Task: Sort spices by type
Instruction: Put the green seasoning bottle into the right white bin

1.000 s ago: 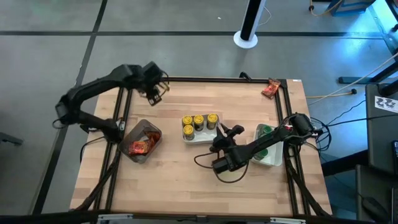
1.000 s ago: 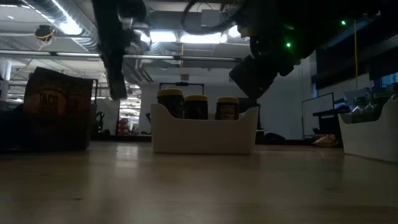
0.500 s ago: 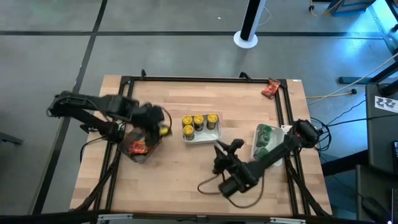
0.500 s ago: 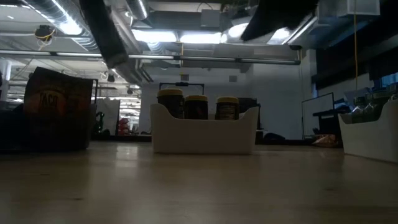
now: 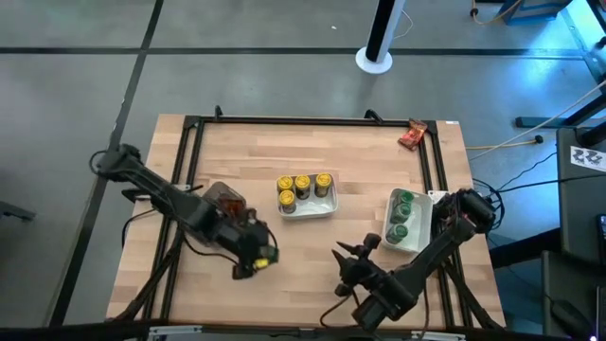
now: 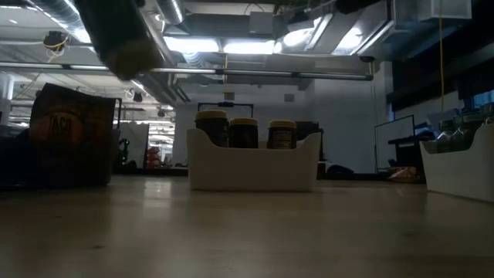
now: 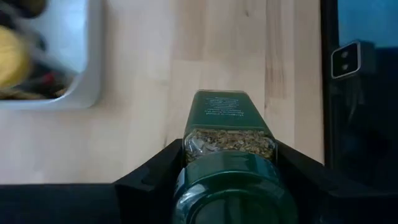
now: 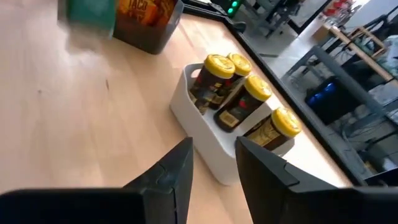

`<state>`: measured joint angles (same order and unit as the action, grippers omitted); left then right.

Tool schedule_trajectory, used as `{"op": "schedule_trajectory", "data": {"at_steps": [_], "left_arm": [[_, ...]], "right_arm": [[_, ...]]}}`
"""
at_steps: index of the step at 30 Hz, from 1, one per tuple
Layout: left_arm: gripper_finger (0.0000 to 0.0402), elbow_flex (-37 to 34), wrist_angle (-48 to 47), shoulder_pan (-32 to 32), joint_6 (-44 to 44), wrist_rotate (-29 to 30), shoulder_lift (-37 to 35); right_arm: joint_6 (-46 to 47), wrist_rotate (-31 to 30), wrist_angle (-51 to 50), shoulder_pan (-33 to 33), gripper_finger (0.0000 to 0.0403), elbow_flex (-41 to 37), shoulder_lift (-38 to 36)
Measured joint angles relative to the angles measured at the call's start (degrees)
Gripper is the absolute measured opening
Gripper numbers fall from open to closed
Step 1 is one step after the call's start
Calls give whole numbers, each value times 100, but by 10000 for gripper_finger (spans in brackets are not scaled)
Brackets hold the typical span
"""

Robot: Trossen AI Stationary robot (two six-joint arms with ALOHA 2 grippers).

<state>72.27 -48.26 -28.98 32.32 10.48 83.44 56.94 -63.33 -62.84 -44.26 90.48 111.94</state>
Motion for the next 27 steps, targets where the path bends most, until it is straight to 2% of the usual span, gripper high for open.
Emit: {"op": "schedule_trajectory", "data": {"at_steps": [3, 7, 13, 18, 21, 27], "left_arm": [[184, 0, 400, -46, -229, 2, 479], [184, 0, 838, -17, -534, 2, 1056], [184, 230, 901, 27, -685, 7, 1715], [184, 274, 1463, 32, -887, 12, 1963], [184, 280, 1673, 81, -987, 12, 2064], [184, 280, 1876, 154, -1057, 34, 2143]], "right_arm": [[84, 74, 169, -16, 121, -64, 0], [-218, 571, 829, 50, 121, -364, 0], [-1474, 1769, 2896, 217, 121, -1099, 0], [-2604, 2569, 4793, 428, 121, -1665, 0], [-2943, 2693, 5593, 596, 121, -2040, 0], [-3015, 2854, 6835, 720, 121, -2670, 0]]}}
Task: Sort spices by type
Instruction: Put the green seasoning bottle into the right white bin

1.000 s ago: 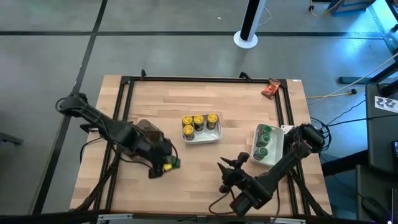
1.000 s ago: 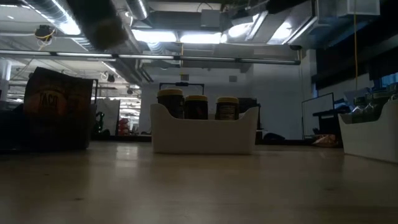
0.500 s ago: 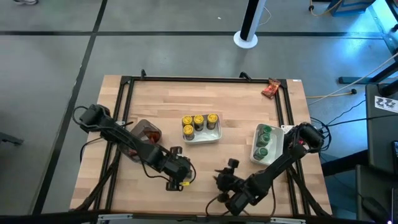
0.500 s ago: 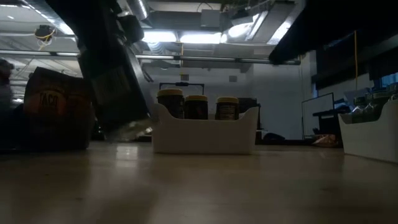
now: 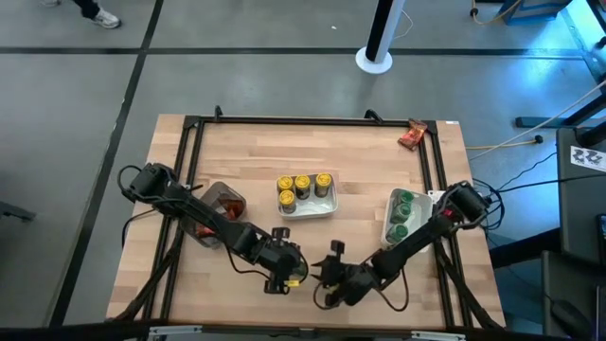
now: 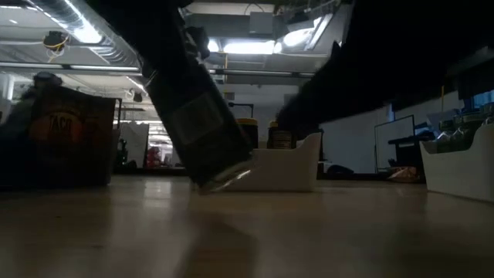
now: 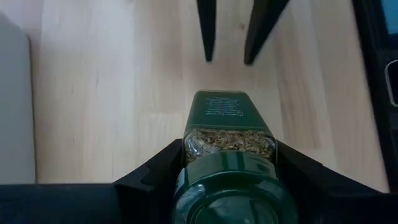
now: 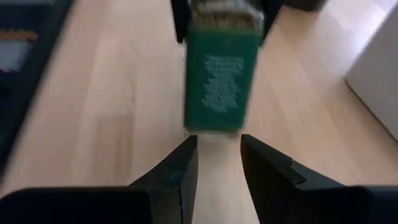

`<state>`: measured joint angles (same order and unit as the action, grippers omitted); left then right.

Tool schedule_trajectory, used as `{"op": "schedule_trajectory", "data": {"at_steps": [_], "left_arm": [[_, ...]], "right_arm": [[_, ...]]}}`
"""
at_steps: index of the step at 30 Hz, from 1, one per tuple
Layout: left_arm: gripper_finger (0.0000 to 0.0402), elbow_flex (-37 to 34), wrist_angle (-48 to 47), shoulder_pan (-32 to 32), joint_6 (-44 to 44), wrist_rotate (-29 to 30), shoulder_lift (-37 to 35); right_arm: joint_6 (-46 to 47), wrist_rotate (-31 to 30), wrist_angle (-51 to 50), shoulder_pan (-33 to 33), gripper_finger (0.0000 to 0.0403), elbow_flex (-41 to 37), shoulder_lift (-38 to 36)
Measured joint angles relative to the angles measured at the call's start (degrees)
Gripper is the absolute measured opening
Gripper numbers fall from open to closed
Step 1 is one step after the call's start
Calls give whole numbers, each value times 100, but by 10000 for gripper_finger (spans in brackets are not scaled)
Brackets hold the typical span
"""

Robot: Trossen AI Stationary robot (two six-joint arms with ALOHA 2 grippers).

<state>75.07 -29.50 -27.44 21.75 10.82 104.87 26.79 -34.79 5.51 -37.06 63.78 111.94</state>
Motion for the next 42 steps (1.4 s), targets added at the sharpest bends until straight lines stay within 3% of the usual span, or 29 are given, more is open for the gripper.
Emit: {"op": "schedule_trajectory", "data": {"at_steps": [5, 12, 19, 42], "left_arm": [[184, 0, 219, 20, -102, -10, -3], [184, -7, 479, 24, -249, 5, -3], [184, -244, 886, 43, -358, 114, 1], [193, -479, 1543, 102, -399, 228, 42]], "right_arm": [[-415, -11, 585, 6, 99, -89, 22], [-469, 30, 490, 94, 7, -88, 89], [-448, -9, 484, 103, 29, -88, 180], [-407, -102, 521, 154, 4, -83, 410]]}}
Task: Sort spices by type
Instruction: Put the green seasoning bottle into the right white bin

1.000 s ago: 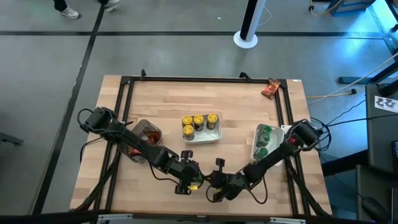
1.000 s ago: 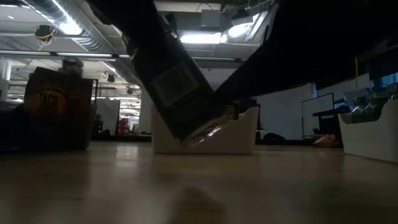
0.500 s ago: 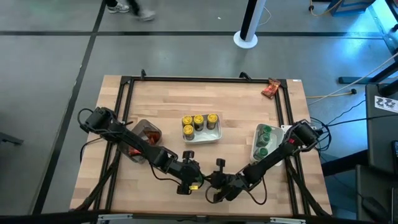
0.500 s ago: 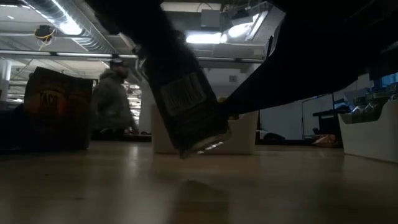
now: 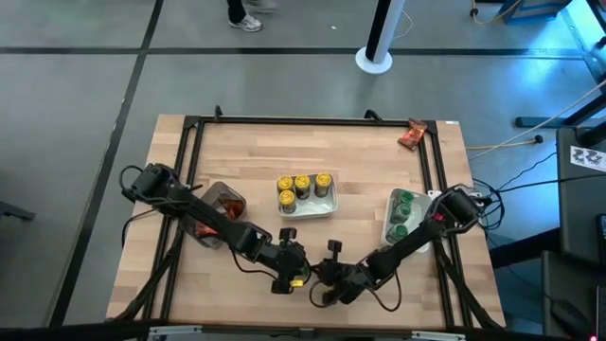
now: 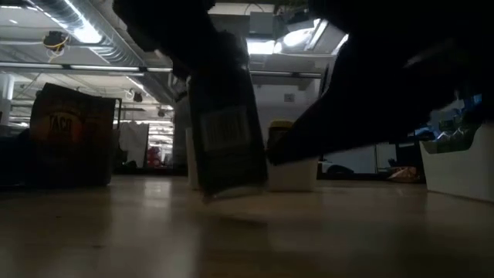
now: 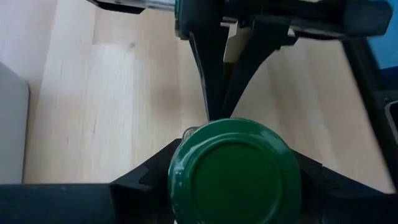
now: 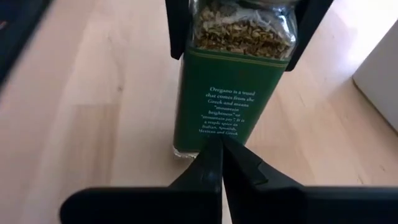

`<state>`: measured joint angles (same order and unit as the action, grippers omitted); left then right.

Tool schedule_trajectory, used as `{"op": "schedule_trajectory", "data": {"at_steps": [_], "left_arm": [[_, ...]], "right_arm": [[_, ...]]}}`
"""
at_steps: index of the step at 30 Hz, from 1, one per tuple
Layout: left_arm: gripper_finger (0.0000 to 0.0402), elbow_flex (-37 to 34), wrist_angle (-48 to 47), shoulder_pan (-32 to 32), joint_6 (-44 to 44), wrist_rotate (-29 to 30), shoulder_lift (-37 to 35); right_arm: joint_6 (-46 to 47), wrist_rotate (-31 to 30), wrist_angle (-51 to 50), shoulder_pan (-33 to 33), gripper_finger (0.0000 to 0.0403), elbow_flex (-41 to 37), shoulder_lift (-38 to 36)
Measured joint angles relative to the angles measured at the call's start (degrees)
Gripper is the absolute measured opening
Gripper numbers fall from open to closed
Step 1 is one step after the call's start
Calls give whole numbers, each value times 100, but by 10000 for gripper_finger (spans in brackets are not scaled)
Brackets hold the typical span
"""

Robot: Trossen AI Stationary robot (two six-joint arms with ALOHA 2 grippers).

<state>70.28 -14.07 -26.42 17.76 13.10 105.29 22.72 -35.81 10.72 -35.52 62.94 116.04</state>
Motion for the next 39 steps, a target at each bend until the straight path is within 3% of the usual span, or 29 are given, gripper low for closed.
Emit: {"op": "schedule_trajectory", "data": {"at_steps": [25, 39], "left_arm": [[207, -22, -14, 27, 136, 38, 64], [208, -22, -38, 176, 274, -251, 64]], "right_arm": [[103, -15, -94, 36, 12, 0, 100], [105, -16, -94, 34, 12, 0, 100]]}}
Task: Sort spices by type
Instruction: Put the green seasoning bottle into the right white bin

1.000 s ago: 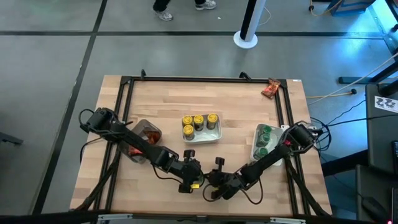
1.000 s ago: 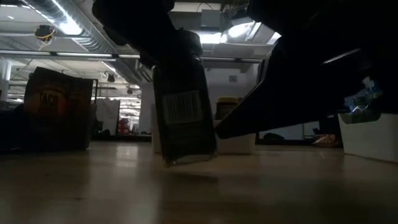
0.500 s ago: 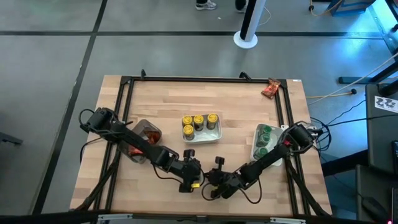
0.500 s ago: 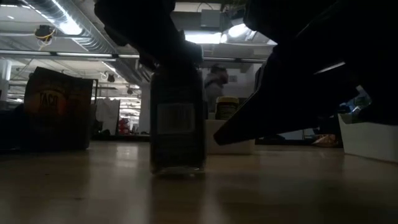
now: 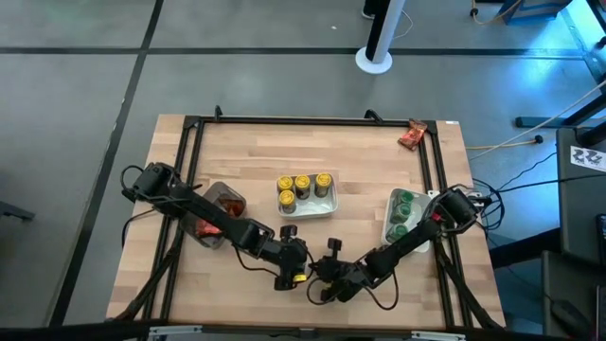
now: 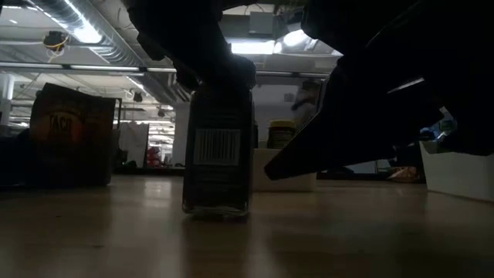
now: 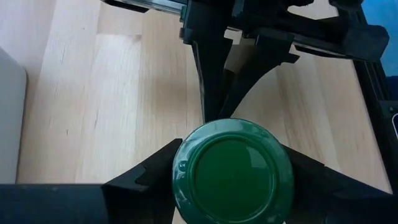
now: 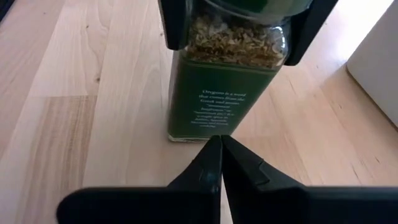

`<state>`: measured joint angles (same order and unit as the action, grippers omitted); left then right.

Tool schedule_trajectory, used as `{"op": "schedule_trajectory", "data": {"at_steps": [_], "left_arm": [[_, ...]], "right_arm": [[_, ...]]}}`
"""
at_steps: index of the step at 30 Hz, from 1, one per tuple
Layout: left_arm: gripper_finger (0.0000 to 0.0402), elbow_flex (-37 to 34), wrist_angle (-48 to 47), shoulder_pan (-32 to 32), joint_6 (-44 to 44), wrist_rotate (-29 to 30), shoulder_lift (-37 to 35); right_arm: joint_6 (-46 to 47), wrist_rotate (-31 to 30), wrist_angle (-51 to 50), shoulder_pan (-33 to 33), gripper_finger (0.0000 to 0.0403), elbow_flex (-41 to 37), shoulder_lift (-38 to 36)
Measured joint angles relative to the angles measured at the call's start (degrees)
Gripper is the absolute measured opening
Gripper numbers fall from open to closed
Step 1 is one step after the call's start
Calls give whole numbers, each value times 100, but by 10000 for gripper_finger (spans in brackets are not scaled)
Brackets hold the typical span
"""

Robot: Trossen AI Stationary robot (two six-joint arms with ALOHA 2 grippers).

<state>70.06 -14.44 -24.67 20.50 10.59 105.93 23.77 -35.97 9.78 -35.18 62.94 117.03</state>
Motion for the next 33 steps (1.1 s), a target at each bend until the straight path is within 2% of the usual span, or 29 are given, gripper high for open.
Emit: {"op": "schedule_trajectory", "data": {"at_steps": [8, 18, 25, 28, 33], "left_arm": [[208, 0, 4, -11, -183, -10, 0], [208, 0, 5, -13, -117, -9, 0], [210, 0, 40, -20, -88, 55, 4], [234, 0, 28, -20, -21, 62, 4], [308, 0, 3, -20, 1, 72, 4]], "right_arm": [[133, 0, -2, -2, 18, 0, 0], [144, 0, -77, -3, 93, 0, 0], [144, 107, -85, -4, 108, 0, 0], [144, 107, -85, -4, 108, 0, -2], [142, 107, -86, -4, 108, 0, -2]]}}
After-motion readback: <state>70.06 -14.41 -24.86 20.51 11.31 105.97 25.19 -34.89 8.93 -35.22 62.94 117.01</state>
